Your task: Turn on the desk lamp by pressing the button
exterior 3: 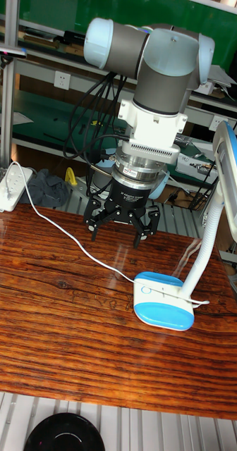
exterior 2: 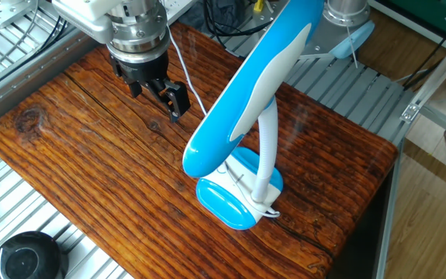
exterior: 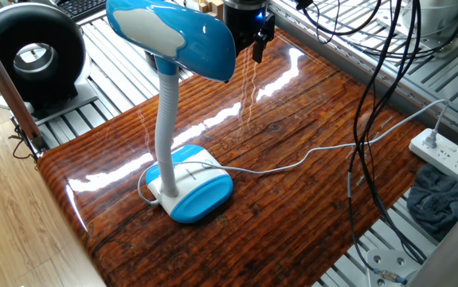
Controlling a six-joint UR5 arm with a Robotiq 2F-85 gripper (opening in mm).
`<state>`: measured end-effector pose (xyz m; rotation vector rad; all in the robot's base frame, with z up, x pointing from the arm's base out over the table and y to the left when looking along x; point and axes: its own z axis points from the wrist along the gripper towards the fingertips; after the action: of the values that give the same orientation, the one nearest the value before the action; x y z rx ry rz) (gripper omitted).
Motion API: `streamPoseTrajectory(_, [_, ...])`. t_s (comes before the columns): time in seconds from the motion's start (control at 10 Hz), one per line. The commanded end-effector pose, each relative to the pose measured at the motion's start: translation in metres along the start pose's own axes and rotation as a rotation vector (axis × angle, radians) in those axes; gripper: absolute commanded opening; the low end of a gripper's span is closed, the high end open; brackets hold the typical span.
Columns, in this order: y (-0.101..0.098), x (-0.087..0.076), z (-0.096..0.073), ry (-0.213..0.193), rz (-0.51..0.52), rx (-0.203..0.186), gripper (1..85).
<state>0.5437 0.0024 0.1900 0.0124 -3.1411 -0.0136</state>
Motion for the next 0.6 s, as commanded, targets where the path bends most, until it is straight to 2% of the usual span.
streamPoseTrajectory(0.0, [0.002,0.000,0.000,0.000,0.000,0.000,84.0])
streamPoseTrajectory(0.1, [0.029,-0.005,0.000,-0.016,0.184,-0.105,1.0])
streamPoseTrajectory(0.5, [0.029,-0.006,0.000,-0.017,0.180,-0.100,1.0])
